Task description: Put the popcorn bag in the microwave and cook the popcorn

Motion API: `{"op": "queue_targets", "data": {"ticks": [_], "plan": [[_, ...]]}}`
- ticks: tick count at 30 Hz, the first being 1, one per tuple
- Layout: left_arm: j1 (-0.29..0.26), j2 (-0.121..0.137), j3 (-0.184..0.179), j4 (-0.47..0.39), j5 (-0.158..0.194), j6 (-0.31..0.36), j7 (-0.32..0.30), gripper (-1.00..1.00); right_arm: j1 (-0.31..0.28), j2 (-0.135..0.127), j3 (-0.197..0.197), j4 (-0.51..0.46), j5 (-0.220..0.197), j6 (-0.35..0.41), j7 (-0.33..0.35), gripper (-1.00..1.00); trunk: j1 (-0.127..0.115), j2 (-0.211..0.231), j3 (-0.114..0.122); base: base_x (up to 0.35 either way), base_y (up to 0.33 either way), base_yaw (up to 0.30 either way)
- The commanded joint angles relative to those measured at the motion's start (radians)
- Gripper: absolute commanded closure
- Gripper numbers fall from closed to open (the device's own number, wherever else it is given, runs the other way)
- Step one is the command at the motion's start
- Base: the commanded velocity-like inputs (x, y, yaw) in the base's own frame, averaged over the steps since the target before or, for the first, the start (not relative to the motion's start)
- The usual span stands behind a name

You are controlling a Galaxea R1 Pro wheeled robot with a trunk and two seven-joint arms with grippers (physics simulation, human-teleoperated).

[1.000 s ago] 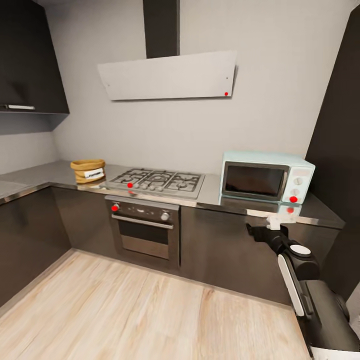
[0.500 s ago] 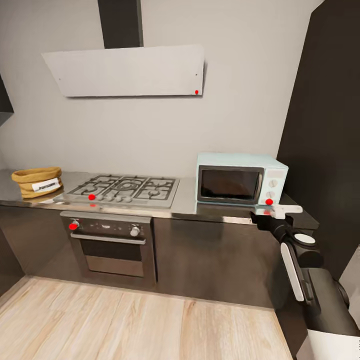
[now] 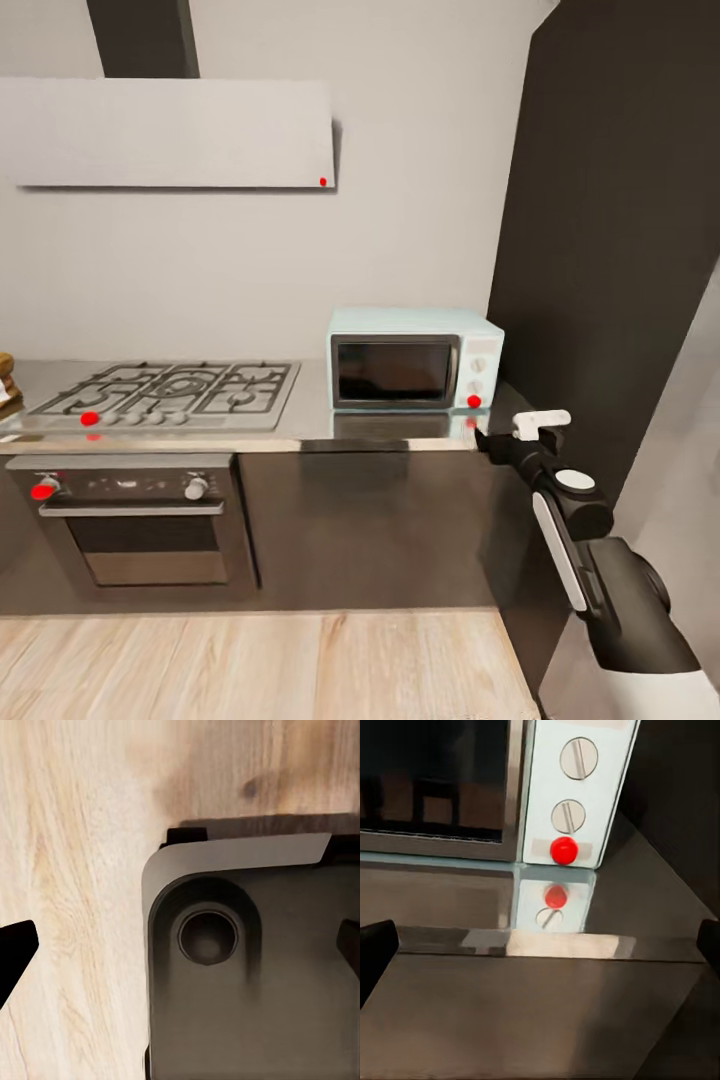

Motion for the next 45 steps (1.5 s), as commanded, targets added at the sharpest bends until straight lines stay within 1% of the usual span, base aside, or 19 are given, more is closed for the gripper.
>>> {"op": "queue_targets", "data": {"ticks": [1,5,6,9,12,16,19,22,28,35,41,45], "plan": [[0.000,0.000,-0.001,0.001,-0.002,-0.004,0.000,-1.00,-0.001,-0.001,0.007,-0.001,0.000,0.005,-0.006,-1.00,0.000,-0.001,-0.001,0.000,-0.321,-0.300],[0.000,0.000,0.000,0.001,-0.002,-0.004,0.000,-1.00,-0.001,0.002,0.013,0.000,0.000,0.005,-0.005,-1.00,0.000,-0.001,-0.001,0.027,-0.317,-0.300],[0.000,0.000,0.000,0.001,-0.002,-0.004,0.000,-1.00,-0.001,0.008,0.014,0.000,0.000,0.005,-0.005,-1.00,0.000,-0.001,-0.001,0.021,-0.108,-0.300],[0.000,0.000,0.000,0.001,-0.002,-0.004,0.000,-1.00,-0.001,0.015,0.014,0.000,-0.001,0.005,-0.005,-1.00,0.000,-0.001,-0.001,0.008,-0.040,-0.235],[-0.001,0.000,0.001,0.001,0.003,-0.004,0.000,-1.00,-0.001,0.017,0.016,0.001,-0.001,0.005,-0.004,-1.00,0.000,-0.001,-0.001,0.140,0.083,-0.044],[-0.002,0.001,0.005,0.001,0.009,-0.004,0.000,-1.00,0.000,0.021,0.060,0.000,-0.001,0.005,-0.005,-1.00,0.000,-0.001,-0.001,0.244,0.245,-0.007],[-0.002,0.001,0.006,0.001,0.011,-0.004,0.000,-1.00,0.000,0.024,0.068,0.001,-0.001,0.005,-0.005,-1.00,0.000,-0.001,-0.001,0.190,0.315,-0.001],[-0.001,0.001,0.004,0.001,0.008,-0.004,-0.001,-1.00,0.000,0.025,0.069,0.000,-0.001,0.005,-0.005,-1.00,0.000,-0.001,-0.001,0.086,0.177,0.000],[-0.001,0.000,0.002,0.001,0.006,-0.004,-0.001,-1.00,0.000,0.023,0.065,0.001,-0.009,-0.003,-0.003,-1.00,0.000,-0.001,-0.001,0.022,0.005,0.000],[-0.003,0.000,0.002,0.001,0.006,-0.003,-0.001,-1.00,0.001,0.023,0.064,0.001,-0.010,-0.001,-0.004,-1.00,0.000,-0.001,-0.001,0.266,0.000,0.000],[-0.003,0.000,0.001,0.001,0.003,-0.004,-0.001,-1.00,-0.001,0.023,0.057,0.000,-0.011,0.002,-0.003,-1.00,0.000,-0.001,-0.001,0.030,0.000,0.000],[-0.003,0.000,0.002,0.001,0.003,-0.004,-0.001,-1.00,-0.014,0.024,0.053,0.000,-0.012,0.006,-0.001,-1.00,0.000,-0.001,-0.001,0.001,0.000,0.000]]}}
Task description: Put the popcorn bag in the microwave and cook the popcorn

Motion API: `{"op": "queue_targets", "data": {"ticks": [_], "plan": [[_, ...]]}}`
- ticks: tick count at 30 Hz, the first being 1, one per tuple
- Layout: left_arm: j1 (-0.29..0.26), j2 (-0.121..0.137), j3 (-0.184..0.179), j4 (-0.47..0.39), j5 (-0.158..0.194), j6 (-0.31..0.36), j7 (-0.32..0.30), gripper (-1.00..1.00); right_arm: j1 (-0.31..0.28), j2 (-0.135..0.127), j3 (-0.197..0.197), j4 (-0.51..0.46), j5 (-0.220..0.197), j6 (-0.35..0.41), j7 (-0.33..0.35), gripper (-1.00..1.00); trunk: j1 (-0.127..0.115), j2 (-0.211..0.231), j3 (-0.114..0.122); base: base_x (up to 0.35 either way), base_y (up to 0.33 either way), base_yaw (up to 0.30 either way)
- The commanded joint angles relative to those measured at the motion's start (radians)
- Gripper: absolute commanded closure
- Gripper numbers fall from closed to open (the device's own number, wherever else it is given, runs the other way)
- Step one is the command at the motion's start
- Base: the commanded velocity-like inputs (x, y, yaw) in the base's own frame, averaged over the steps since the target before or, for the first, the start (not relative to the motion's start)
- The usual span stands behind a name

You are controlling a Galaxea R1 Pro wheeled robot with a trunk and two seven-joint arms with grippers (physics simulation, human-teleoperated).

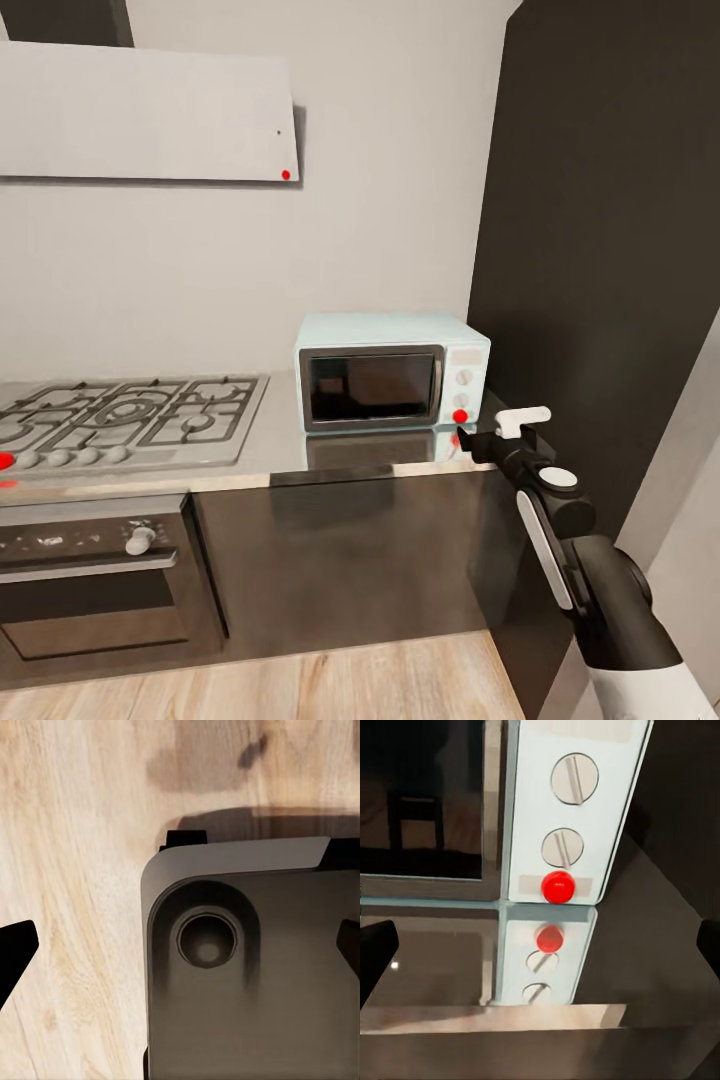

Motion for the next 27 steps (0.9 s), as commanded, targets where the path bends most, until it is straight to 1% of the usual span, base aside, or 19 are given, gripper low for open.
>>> {"op": "queue_targets", "data": {"ticks": [1,7,9,11,12,15,18,27], "plan": [[-0.001,0.000,0.000,0.001,0.000,-0.004,-0.001,-1.00,-0.003,-0.001,0.002,-0.002,-0.002,0.005,-0.005,-1.00,0.000,-0.001,-0.001,0.000,0.000,0.000],[-0.001,-0.001,0.000,-0.001,0.000,-0.004,-0.001,-1.00,-0.022,0.003,0.003,-0.001,-0.003,0.006,-0.003,-1.00,0.000,-0.001,-0.001,0.000,0.000,0.000],[-0.001,-0.001,0.000,-0.001,0.000,-0.004,-0.001,-1.00,-0.022,0.014,0.006,-0.001,-0.003,0.006,-0.003,-1.00,0.000,-0.001,-0.001,0.000,0.000,0.000],[-0.001,0.000,0.000,0.000,0.000,-0.004,0.000,-1.00,-0.021,0.032,0.012,0.000,-0.003,0.006,-0.004,-1.00,0.000,-0.001,-0.001,0.052,0.000,0.000],[-0.001,0.000,0.000,0.001,0.000,-0.004,-0.001,-1.00,-0.019,0.046,0.013,0.000,-0.003,0.006,-0.005,-1.00,0.000,-0.001,-0.001,0.177,0.028,0.000],[-0.001,0.000,0.001,0.001,0.003,-0.003,-0.001,-1.00,-0.016,0.059,0.016,0.000,0.001,0.006,-0.006,-1.00,0.000,-0.001,-0.001,0.257,0.140,0.000],[-0.001,0.000,0.000,0.001,0.002,-0.003,-0.001,-1.00,-0.015,0.063,0.016,0.000,0.004,0.006,-0.006,-1.00,0.000,-0.001,-0.001,0.179,0.127,0.000],[0.000,-0.001,-0.002,0.001,-0.003,-0.004,-0.001,-1.00,-0.010,0.062,0.009,-0.001,0.005,0.007,-0.007,-1.00,0.000,-0.001,-0.001,0.016,0.012,0.000]]}}
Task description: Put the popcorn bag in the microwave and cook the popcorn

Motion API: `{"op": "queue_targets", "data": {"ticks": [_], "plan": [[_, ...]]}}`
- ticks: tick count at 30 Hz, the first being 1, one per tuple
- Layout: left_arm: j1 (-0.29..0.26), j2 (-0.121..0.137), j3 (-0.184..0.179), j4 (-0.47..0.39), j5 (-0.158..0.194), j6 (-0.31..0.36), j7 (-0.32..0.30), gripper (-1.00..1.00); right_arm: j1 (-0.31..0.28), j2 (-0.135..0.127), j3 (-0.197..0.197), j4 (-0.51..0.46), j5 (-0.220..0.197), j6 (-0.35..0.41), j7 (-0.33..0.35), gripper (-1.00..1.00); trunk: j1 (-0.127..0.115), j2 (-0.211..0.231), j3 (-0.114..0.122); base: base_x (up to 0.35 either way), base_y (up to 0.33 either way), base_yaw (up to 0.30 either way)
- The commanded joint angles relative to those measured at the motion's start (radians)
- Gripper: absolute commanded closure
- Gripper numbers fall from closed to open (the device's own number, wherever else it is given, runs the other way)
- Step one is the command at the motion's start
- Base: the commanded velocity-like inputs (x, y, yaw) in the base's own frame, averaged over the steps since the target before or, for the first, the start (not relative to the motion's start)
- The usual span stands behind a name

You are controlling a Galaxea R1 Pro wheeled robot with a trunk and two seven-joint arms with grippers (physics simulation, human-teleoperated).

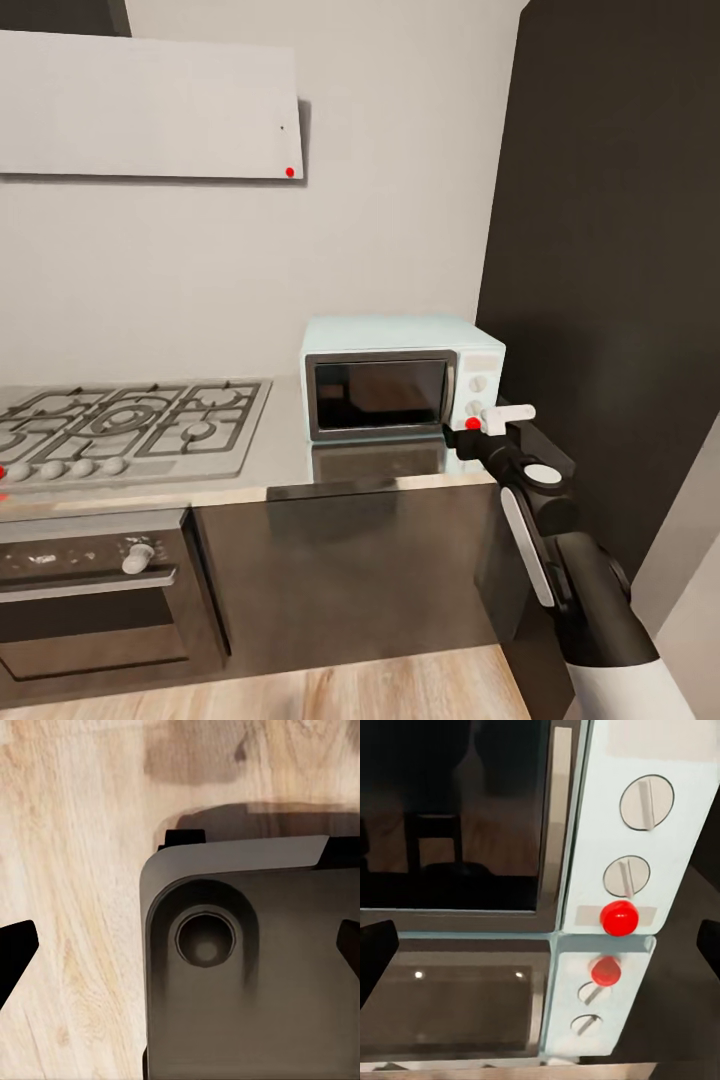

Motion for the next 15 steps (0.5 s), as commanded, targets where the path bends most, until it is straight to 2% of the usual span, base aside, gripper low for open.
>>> {"op": "queue_targets", "data": {"ticks": [1,4,11,15], "plan": [[0.000,0.000,0.000,0.001,-0.001,-0.004,0.000,-1.00,-0.001,-0.001,0.004,-0.001,0.000,0.005,-0.005,-1.00,0.000,-0.001,-0.001,0.000,0.000,0.000],[-0.001,0.001,0.000,0.001,-0.001,-0.004,0.000,-1.00,-0.001,-0.001,0.002,-0.001,0.000,0.005,-0.005,-1.00,0.000,-0.001,-0.001,0.108,0.000,0.000],[-0.002,0.000,0.000,0.001,-0.001,-0.002,0.000,-1.00,-0.001,-0.001,-0.003,-0.001,-0.001,0.005,-0.005,-1.00,0.000,-0.001,-0.001,0.321,0.000,0.000],[-0.002,0.001,0.001,0.001,0.000,-0.003,0.000,-1.00,-0.001,-0.001,-0.003,-0.001,-0.001,0.005,-0.005,-1.00,0.000,-0.001,-0.001,0.071,0.000,0.000]]}}
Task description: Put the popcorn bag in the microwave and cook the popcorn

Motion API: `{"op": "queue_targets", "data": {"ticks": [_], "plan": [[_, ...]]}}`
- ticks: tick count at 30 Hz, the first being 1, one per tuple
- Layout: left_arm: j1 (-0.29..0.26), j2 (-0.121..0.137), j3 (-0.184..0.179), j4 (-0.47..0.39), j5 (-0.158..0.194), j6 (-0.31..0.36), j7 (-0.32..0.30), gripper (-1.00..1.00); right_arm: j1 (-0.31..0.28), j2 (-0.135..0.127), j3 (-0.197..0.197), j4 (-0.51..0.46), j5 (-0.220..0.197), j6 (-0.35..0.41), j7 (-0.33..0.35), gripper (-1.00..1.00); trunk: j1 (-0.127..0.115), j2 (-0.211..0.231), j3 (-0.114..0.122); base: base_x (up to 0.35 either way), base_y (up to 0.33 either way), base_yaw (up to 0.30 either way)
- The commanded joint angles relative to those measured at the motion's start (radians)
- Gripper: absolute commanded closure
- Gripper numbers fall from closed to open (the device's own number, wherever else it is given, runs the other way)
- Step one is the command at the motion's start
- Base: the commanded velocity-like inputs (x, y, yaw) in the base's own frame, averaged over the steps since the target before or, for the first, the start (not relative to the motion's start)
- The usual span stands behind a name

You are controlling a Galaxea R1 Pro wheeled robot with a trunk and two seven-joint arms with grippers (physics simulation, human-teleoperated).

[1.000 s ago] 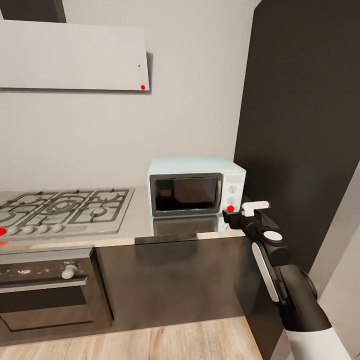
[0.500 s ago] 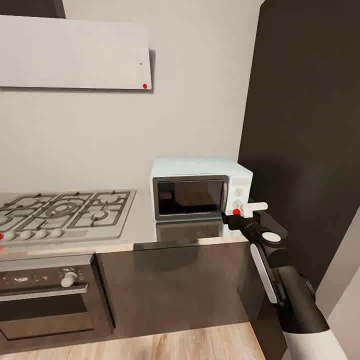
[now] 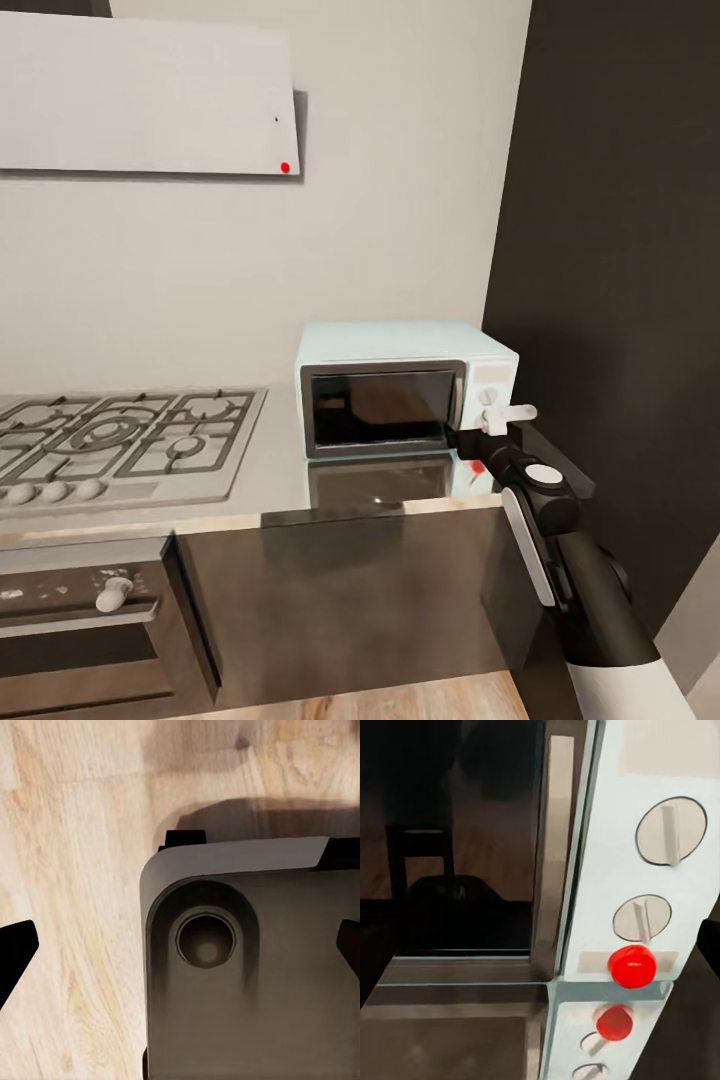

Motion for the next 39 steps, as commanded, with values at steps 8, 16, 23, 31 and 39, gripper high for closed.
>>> {"op": "queue_targets", "data": {"ticks": [8,16,23,31,39], "plan": [[0.000,0.001,0.000,0.001,0.005,-0.003,0.000,-1.00,-0.001,-0.001,0.004,-0.001,-0.001,0.005,-0.005,-1.00,0.000,-0.001,-0.001,0.015,0.000,0.000],[0.001,0.000,0.000,0.001,0.000,-0.003,0.000,-1.00,0.000,-0.001,0.007,-0.001,-0.001,0.005,-0.005,-1.00,0.000,-0.001,-0.001,0.142,0.000,0.000],[0.000,0.000,0.000,0.001,0.003,-0.003,0.000,-1.00,0.000,-0.001,0.004,-0.001,-0.001,0.005,-0.005,-1.00,0.000,-0.001,-0.001,0.009,0.000,0.000],[0.001,0.000,-0.001,0.001,-0.001,-0.003,0.000,-1.00,0.001,-0.001,0.005,-0.001,-0.001,0.005,-0.005,-1.00,0.000,-0.001,-0.001,0.142,-0.027,0.000],[0.001,0.000,-0.002,0.001,-0.003,-0.003,0.000,-1.00,0.001,-0.001,0.004,-0.001,-0.001,0.004,-0.005,-1.00,0.000,-0.001,-0.001,0.003,-0.001,0.000]]}}
